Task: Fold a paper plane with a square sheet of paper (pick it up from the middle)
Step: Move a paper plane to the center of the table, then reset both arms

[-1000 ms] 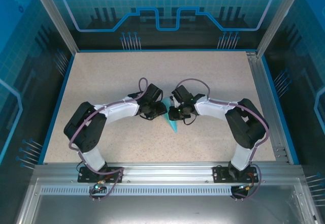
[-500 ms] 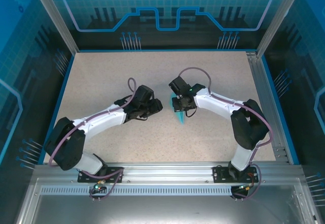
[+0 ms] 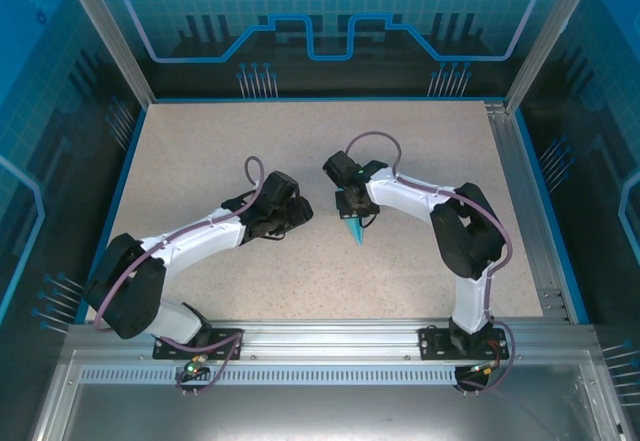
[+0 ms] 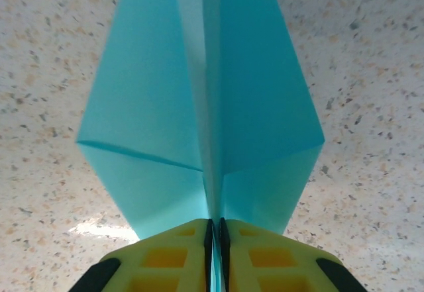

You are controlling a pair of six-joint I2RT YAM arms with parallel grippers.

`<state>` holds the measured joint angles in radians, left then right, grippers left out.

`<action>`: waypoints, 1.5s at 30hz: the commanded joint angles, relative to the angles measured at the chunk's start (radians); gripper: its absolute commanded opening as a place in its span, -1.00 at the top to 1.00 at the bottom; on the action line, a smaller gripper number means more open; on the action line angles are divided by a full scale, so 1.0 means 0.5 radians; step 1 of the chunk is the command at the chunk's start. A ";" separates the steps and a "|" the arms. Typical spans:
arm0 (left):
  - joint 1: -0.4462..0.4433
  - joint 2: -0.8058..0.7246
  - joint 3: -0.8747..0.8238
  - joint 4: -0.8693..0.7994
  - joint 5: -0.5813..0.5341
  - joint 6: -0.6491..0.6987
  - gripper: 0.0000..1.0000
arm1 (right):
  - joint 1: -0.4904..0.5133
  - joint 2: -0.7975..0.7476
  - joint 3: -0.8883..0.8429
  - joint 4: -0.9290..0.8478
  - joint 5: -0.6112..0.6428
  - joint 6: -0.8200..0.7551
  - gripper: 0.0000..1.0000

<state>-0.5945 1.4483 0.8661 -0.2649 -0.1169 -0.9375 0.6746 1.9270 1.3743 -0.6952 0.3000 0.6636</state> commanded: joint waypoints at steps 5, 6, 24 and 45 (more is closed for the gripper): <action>0.018 0.003 -0.008 -0.050 -0.028 -0.013 -0.08 | 0.023 0.076 -0.024 0.014 -0.060 0.069 0.61; 0.020 0.002 -0.008 -0.050 -0.027 -0.015 -0.08 | 0.022 0.075 -0.035 0.020 -0.061 0.071 0.59; 0.021 0.050 0.013 -0.057 0.009 -0.010 -0.10 | -0.079 0.175 -0.133 0.144 -0.268 0.237 0.53; 0.157 -0.261 -0.026 -0.195 -0.398 0.336 -0.26 | -0.134 -1.045 -0.448 0.285 0.273 -0.179 -0.37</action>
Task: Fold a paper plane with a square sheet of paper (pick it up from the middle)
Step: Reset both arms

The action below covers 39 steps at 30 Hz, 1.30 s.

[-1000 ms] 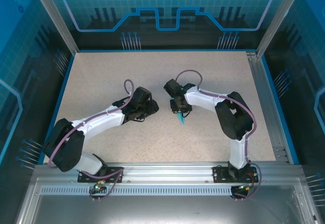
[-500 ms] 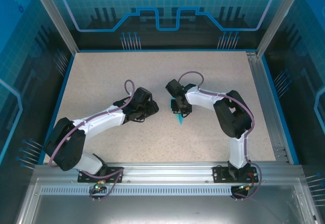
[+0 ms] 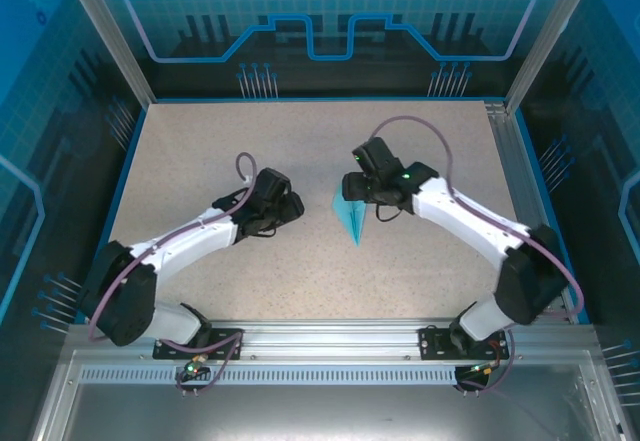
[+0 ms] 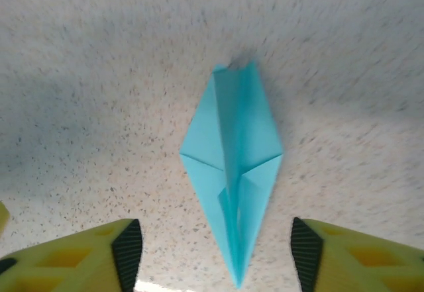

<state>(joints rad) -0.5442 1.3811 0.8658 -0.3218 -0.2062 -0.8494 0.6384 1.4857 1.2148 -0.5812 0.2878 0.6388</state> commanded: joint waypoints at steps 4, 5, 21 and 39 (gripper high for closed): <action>0.256 -0.316 -0.148 -0.077 -0.411 0.319 -0.53 | -0.209 -0.458 -0.343 0.214 0.638 -0.332 -0.64; 0.313 -0.358 -0.175 -0.066 -0.435 0.367 -0.55 | -0.263 -0.493 -0.389 0.261 0.681 -0.383 -0.67; 0.727 -0.553 -0.755 0.929 -0.933 1.212 -0.97 | -0.927 -0.287 -1.293 1.885 0.099 -1.193 -0.91; 0.898 0.326 -1.020 2.558 -0.255 1.731 -0.95 | -1.069 0.034 -1.618 2.770 -0.199 -1.302 -0.99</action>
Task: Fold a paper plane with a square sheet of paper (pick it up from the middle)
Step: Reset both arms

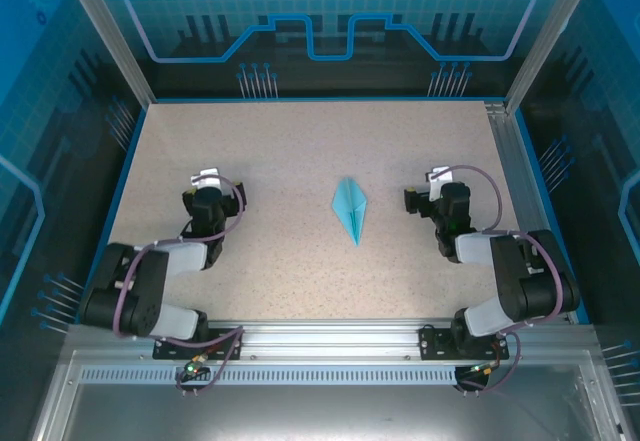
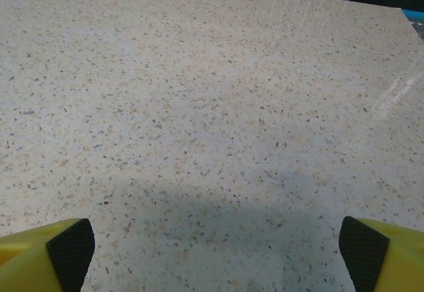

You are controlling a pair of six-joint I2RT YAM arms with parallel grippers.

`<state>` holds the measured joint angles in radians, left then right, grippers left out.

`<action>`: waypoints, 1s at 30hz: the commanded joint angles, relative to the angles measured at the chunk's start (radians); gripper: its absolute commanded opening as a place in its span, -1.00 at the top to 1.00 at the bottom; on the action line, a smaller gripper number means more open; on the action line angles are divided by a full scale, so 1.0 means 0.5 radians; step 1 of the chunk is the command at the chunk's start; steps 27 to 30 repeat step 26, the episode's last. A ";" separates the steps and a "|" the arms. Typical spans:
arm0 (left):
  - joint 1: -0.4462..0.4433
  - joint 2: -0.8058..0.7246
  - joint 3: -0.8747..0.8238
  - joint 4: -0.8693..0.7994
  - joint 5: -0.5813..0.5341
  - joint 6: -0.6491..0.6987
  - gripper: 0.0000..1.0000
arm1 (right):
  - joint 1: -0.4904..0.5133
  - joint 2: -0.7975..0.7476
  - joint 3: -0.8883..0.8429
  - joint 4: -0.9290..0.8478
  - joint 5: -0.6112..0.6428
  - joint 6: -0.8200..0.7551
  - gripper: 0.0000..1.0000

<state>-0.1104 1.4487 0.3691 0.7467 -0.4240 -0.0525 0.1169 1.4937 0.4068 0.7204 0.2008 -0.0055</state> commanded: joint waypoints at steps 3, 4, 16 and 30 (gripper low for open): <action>0.165 0.149 0.027 0.231 0.305 -0.005 -0.97 | -0.051 0.018 0.010 0.139 0.017 0.040 -0.99; 0.160 0.132 0.041 0.172 0.299 -0.007 -0.97 | -0.053 0.016 0.011 0.137 0.019 0.042 -0.99; 0.156 0.136 0.038 0.185 0.300 0.001 -0.97 | -0.053 0.016 0.011 0.136 0.016 0.038 -0.99; 0.155 0.136 0.036 0.188 0.302 0.001 -0.97 | -0.054 0.016 0.013 0.132 0.009 0.040 -0.99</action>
